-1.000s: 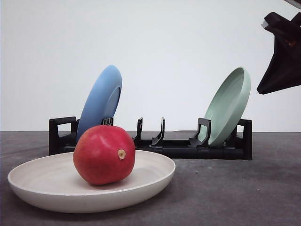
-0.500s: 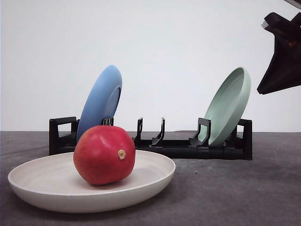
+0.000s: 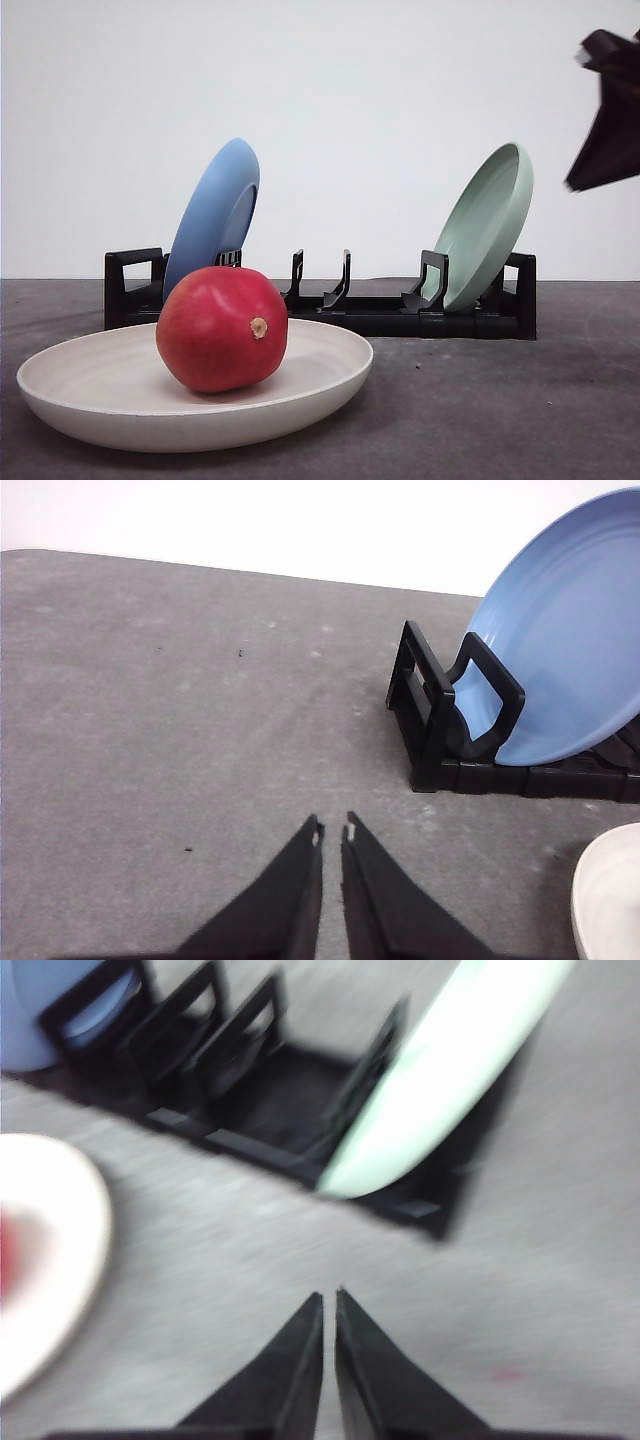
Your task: Place pomegranate in white plate
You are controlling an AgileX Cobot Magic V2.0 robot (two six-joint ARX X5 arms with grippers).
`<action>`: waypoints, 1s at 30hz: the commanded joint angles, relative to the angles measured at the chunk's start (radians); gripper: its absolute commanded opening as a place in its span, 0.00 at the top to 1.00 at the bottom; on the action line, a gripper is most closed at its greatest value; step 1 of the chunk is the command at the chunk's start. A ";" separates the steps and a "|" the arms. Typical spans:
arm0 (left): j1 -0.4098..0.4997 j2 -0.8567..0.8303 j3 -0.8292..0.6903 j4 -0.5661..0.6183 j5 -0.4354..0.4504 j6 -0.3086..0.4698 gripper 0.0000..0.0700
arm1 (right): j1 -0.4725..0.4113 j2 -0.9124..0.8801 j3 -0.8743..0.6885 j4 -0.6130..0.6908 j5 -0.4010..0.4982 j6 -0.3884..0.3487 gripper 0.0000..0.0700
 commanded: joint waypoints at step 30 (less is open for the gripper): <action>0.002 -0.001 -0.011 0.000 -0.002 0.010 0.98 | -0.308 -0.781 -0.497 0.084 0.033 -0.003 0.98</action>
